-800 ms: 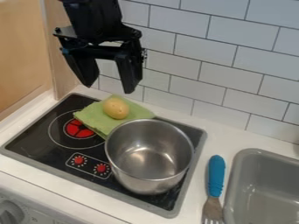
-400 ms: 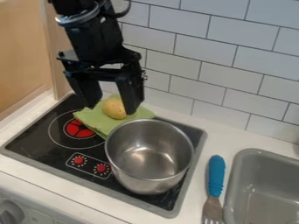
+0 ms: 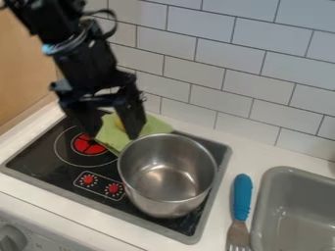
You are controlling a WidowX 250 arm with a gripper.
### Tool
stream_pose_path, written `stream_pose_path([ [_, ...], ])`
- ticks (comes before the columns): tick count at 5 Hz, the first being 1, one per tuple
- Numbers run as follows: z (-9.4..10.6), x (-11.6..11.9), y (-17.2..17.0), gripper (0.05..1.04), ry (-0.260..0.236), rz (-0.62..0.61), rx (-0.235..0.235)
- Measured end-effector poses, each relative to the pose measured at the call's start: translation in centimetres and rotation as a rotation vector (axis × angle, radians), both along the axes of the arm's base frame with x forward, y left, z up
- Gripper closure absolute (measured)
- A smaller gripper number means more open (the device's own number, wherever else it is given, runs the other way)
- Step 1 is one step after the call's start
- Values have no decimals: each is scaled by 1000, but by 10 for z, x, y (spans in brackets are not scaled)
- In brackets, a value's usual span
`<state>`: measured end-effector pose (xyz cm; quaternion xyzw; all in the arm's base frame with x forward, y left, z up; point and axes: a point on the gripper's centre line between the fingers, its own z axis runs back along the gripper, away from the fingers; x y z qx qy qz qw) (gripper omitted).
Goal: Moved the pot to the left side of the left burner
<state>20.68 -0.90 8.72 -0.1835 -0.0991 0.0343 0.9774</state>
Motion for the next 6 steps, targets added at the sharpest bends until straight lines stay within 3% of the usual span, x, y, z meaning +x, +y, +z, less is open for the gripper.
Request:
stream_pose_path([
  [2, -25, 0, 9, 85, 22, 80, -26],
  [6, -61, 5, -1, 85, 118, 112, 4],
])
